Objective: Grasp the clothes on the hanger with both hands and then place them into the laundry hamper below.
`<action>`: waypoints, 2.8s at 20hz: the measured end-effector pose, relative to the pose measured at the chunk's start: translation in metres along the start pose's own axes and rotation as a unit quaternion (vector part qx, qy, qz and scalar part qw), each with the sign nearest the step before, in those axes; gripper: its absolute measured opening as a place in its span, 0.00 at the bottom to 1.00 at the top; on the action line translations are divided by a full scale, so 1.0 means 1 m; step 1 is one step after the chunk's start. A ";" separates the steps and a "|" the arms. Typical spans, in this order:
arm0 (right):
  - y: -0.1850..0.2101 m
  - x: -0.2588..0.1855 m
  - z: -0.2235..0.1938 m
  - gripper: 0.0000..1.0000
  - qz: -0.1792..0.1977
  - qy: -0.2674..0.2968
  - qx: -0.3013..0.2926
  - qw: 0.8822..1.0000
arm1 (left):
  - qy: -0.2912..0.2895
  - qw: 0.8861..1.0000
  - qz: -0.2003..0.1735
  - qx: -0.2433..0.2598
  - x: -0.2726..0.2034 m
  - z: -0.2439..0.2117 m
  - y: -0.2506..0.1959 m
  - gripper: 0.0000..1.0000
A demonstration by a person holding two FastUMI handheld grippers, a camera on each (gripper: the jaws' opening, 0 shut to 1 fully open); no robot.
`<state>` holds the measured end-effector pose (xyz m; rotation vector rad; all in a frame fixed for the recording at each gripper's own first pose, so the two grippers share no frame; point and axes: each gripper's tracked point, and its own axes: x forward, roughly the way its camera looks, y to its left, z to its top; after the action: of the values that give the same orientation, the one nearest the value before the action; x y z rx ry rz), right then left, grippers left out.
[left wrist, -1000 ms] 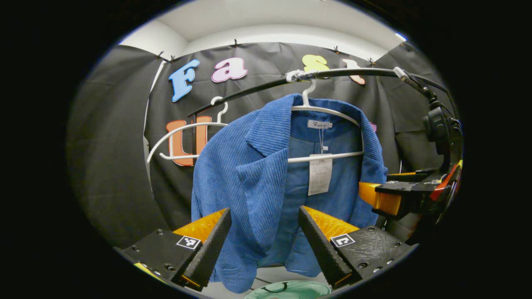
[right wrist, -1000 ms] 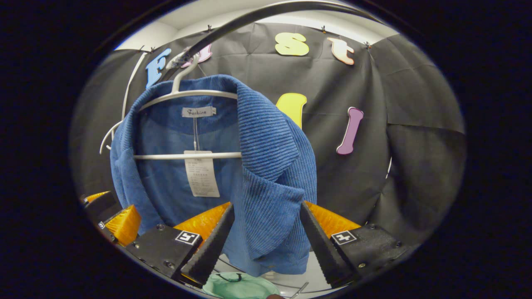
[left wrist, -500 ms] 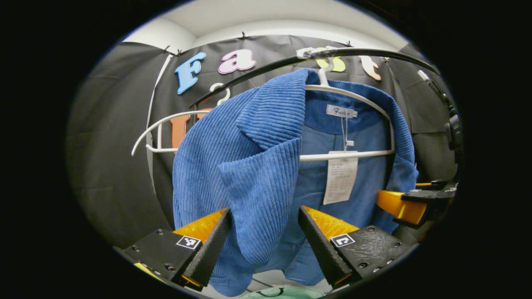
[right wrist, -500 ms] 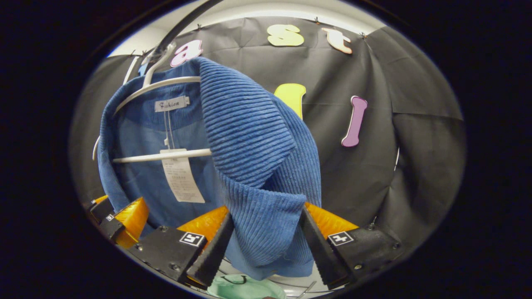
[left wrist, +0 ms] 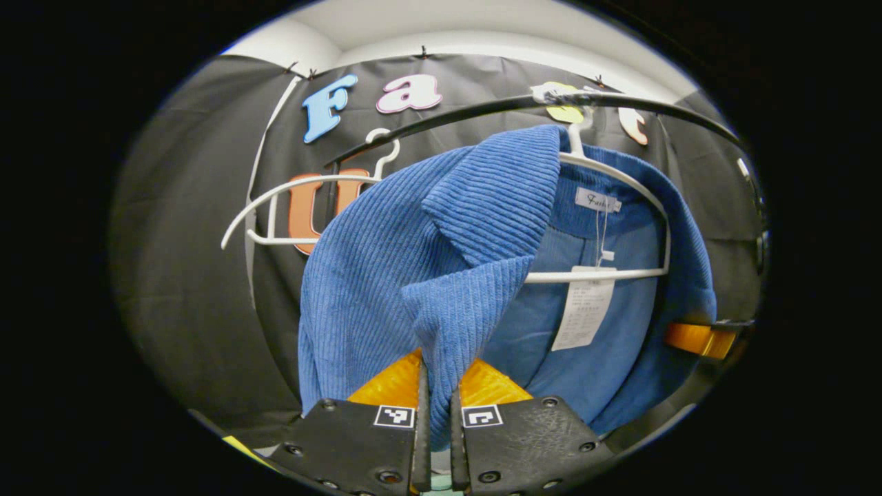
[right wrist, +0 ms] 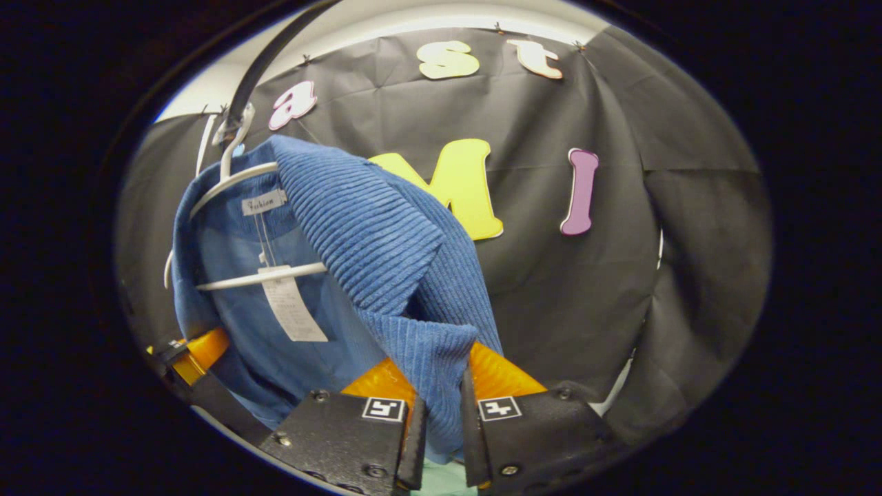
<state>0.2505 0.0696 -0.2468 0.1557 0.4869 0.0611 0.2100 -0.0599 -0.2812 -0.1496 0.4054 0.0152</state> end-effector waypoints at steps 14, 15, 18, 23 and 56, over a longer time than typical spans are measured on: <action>-0.009 -0.012 0.060 0.10 0.090 -0.051 0.154 0.983 | 0.028 0.995 -0.062 -0.069 -0.016 0.032 0.000 0.10; -0.011 -0.011 0.064 0.10 0.091 -0.056 0.161 0.981 | 0.027 0.995 -0.067 -0.074 -0.018 0.035 0.001 0.07; -0.017 -0.003 0.078 0.09 0.093 -0.063 0.189 0.976 | 0.003 0.995 -0.069 -0.071 -0.020 0.057 0.012 0.07; -0.019 0.001 0.092 0.10 0.102 -0.068 0.212 0.970 | -0.012 0.995 -0.054 -0.078 -0.025 0.079 0.037 0.07; -0.028 0.085 0.080 0.09 0.140 0.007 0.272 0.952 | 0.033 0.997 -0.065 0.006 0.024 0.106 0.112 0.01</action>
<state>0.3638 0.0389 -0.2214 0.7664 0.4848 0.2062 0.2689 0.0657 -0.2104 -0.1644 0.4605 -0.1198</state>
